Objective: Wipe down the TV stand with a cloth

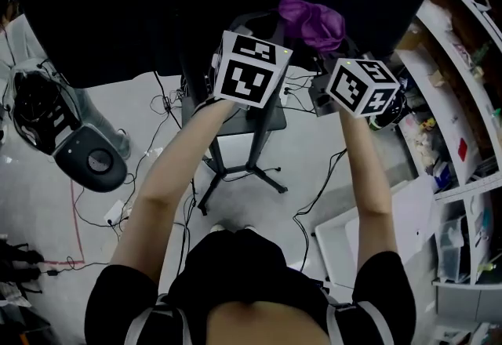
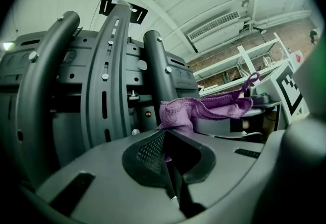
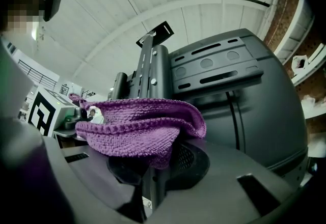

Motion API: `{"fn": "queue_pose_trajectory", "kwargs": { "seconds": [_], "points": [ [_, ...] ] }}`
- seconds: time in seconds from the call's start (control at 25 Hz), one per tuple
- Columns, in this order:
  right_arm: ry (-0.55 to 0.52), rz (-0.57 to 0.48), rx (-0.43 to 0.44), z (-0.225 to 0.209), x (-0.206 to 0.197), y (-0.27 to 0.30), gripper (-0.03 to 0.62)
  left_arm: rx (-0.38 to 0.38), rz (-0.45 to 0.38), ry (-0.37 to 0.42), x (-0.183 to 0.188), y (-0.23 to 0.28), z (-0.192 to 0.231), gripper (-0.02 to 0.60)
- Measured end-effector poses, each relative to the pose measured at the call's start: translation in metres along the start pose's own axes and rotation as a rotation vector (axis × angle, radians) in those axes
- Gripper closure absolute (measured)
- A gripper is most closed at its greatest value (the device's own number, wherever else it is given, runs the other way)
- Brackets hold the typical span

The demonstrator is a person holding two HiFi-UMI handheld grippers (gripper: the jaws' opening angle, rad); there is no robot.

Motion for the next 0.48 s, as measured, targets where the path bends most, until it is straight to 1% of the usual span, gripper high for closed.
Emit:
{"fn": "queue_pose_trajectory", "kwargs": {
  "seconds": [0.28, 0.48],
  "points": [
    [0.039, 0.014, -0.008, -0.007, -0.032, -0.005, 0.530, 0.002, 0.031, -0.009, -0.029, 0.000, -0.013, 0.575],
    [0.053, 0.035, 0.000, -0.010, -0.048, -0.010, 0.530, 0.005, 0.055, -0.043, -0.046, -0.002, -0.021, 0.575]
  ]
}}
Point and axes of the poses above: the fingertips, and each gripper's own axes: y forward along the fingers, z to its left, x out of its top, the point moved 8 cm from there along -y, backward along the fingers, and after that the axes turned 9 degrees about y, right-handed, at the moved point
